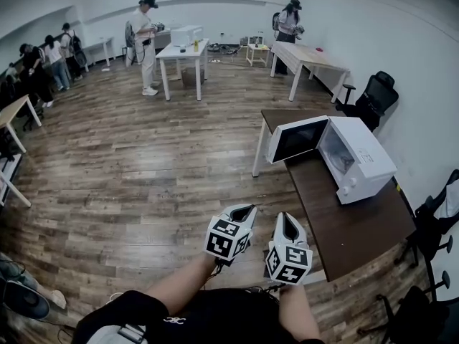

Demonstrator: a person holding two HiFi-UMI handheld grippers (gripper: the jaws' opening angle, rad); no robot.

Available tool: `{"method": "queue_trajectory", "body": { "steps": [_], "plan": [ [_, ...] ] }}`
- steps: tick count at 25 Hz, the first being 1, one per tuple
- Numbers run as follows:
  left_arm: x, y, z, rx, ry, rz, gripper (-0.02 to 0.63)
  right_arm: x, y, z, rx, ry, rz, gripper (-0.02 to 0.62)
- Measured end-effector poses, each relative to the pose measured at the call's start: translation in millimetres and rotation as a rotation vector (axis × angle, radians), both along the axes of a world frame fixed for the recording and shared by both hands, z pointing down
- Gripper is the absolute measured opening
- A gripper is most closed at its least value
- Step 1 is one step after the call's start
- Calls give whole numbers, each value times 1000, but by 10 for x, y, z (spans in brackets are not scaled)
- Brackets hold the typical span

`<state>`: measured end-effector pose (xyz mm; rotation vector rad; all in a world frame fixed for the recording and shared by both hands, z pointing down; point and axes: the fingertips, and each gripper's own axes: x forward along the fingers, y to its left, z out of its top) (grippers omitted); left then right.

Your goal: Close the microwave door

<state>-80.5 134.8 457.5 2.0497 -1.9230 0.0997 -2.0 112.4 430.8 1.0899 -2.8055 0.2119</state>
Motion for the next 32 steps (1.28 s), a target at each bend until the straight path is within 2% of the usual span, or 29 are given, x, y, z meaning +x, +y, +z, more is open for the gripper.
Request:
{"method": "queue_trajectory", "body": {
  "steps": [9, 16, 32],
  "plan": [
    [-202, -78, 95, -7, 21, 5, 9, -176, -96, 87, -10, 13, 16, 5],
    [-326, -344, 242, -22, 19, 2, 9, -309, -411, 207, -19, 19, 13, 5],
    [-665, -1778, 151, -43, -9, 6, 9, -554, -1857, 151, -43, 3, 32, 5]
  ]
}}
